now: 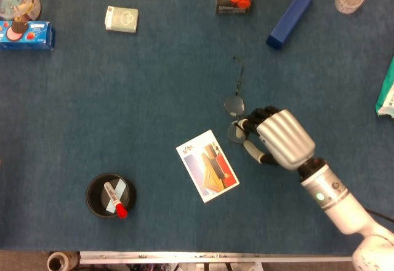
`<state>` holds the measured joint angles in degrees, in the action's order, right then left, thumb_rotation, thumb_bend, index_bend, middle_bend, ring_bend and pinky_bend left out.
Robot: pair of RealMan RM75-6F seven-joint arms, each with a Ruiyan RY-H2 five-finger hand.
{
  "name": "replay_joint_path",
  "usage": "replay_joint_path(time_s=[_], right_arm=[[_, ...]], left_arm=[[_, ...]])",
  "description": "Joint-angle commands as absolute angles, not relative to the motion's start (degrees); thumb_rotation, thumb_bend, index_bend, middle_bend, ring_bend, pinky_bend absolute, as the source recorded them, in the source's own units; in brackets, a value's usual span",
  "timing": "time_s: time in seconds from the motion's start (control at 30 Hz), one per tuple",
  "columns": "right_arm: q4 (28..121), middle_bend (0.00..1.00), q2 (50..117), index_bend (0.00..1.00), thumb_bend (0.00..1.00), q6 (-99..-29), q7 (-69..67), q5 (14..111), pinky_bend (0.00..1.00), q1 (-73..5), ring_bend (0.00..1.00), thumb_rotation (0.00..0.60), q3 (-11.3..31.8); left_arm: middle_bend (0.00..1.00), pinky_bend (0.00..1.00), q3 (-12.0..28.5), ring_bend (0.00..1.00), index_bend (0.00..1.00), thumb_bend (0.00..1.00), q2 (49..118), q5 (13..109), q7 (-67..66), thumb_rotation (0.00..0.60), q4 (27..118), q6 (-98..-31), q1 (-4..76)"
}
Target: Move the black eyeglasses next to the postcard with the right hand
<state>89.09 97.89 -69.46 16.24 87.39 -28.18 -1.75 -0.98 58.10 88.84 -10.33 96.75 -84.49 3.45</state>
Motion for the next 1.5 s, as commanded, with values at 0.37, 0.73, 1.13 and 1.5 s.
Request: replay_joint_path(time_s=[0.37,0.73,1.13,1.5], right_arm=[[89.27,0.53,96.35,0.35,0.30,-69.02,16.30,91.33,0.44,-27.72,0.40,0.600,-3.58],[90.63,0.47,94.84,0.30,0.28,-72.51,17.79,96.96,0.44,-26.63,0.38,0.600,-4.40],[92.82,0.47,93.17,0.30,0.28,-75.94,20.89,102.47,0.44,-25.70,0.37,0.600,-4.35],[88.11,0.44,93.95,0.30,0.27,-75.34,17.19,111.01,0.44,-30.69,0.35,0.600,-2.97]], left_arm=[[0.46,0.46,-0.98,0.38,0.57,0.00,58.09,88.71,-10.37,0.600,96.75,-84.35,3.51],[0.46,0.46,-1.08,0.38,0.57,0.00,58.25,88.54,-10.77,0.600,96.72,-83.86,3.67],[0.46,0.46,-1.07,0.38,0.57,0.00,58.49,88.07,-11.22,0.600,96.68,-83.21,3.91],[0.46,0.46,-1.02,0.38,0.57,0.00,58.32,88.03,-10.73,0.600,96.70,-83.40,3.89]])
